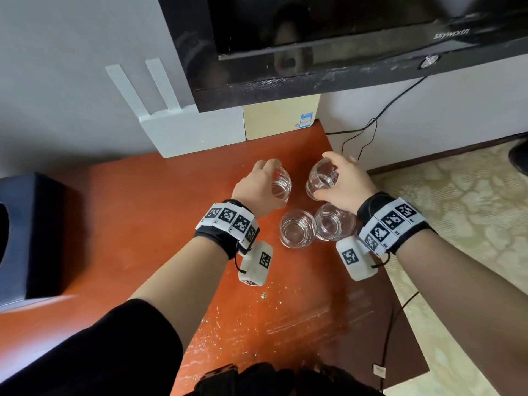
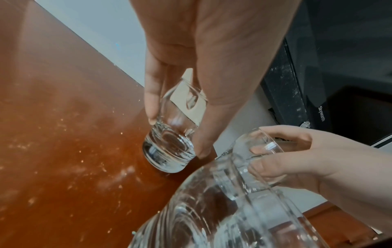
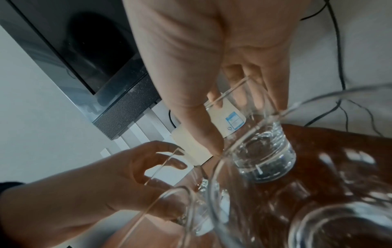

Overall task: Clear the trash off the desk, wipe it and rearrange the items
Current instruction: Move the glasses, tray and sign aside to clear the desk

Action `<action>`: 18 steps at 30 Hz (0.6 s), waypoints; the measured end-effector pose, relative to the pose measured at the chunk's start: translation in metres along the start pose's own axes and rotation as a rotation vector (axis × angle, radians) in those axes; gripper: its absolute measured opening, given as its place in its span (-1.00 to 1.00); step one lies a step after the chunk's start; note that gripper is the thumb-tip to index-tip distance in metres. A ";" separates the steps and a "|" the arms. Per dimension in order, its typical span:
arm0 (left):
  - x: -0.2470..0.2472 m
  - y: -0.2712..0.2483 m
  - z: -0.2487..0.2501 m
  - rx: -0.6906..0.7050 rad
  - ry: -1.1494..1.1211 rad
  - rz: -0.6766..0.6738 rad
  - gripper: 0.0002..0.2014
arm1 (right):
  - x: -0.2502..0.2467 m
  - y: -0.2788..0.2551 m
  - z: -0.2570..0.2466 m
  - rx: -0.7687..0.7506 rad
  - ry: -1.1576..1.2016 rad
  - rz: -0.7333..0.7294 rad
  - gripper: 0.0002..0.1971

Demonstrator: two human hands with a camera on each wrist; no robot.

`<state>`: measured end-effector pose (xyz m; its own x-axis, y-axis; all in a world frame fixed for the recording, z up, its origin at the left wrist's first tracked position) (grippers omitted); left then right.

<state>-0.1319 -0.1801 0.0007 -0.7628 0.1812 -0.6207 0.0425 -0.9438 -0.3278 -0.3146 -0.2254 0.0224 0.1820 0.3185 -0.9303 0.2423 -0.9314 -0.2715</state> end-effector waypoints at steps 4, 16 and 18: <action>0.009 0.005 0.001 0.022 0.035 -0.032 -0.19 | 0.010 0.003 0.002 -0.008 0.008 -0.028 -0.19; 0.017 0.013 -0.005 0.063 0.038 -0.039 -0.15 | 0.028 0.006 0.006 -0.038 -0.004 -0.046 -0.18; 0.017 0.012 -0.006 0.046 0.028 -0.066 -0.12 | 0.029 0.006 0.006 -0.053 -0.004 -0.059 -0.18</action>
<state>-0.1401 -0.1871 -0.0180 -0.7447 0.2506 -0.6186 -0.0379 -0.9412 -0.3358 -0.3140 -0.2225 -0.0079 0.1620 0.3722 -0.9139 0.3027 -0.9002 -0.3130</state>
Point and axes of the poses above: each hand's wrist, its own y-axis towards the middle knuckle, its own x-axis out of the palm, z = x × y, the point moved 2 cm from there along y, towards the middle knuckle, and after that the axes turned 15 degrees about -y, right-handed, at the moved point
